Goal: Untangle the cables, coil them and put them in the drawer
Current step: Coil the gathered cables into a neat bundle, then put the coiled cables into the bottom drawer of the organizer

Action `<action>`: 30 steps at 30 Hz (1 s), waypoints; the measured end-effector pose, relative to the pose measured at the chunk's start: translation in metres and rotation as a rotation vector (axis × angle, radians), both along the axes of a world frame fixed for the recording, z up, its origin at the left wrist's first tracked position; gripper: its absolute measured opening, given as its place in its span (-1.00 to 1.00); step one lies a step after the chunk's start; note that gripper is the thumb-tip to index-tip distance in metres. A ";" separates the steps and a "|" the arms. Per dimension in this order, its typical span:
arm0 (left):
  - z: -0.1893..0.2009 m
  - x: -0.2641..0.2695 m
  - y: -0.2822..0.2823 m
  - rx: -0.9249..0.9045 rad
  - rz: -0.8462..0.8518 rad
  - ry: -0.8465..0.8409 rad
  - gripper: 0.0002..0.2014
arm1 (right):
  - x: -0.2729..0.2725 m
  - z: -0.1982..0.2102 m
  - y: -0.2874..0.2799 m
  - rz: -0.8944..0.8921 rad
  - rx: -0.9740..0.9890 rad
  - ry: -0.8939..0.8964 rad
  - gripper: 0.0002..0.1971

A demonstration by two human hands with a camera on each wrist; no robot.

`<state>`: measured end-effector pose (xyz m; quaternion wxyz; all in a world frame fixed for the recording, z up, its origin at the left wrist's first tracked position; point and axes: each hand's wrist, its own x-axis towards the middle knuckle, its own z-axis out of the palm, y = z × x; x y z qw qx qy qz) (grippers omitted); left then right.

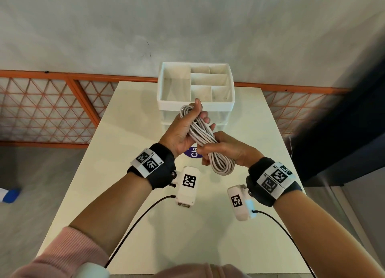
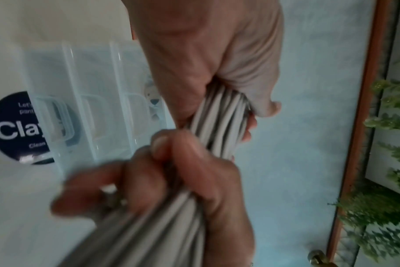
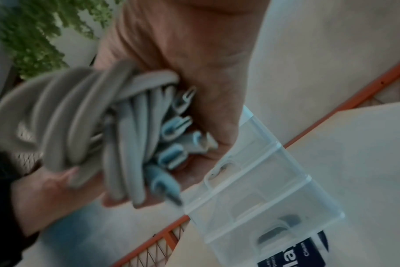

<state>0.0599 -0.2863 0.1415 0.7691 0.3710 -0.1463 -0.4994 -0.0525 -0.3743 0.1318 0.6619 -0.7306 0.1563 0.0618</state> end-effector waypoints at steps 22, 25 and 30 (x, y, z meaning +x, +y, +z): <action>-0.076 -0.004 -0.048 0.401 -0.001 0.276 -0.60 | -0.018 -0.059 -0.027 -0.168 -0.018 0.196 -0.54; -0.090 0.007 -0.053 0.471 0.053 0.198 -0.34 | -0.026 -0.065 -0.041 -0.192 -0.040 0.242 -0.52; -0.109 0.023 -0.063 0.487 0.343 0.194 -0.39 | -0.042 -0.072 -0.055 -0.250 0.001 0.270 -0.53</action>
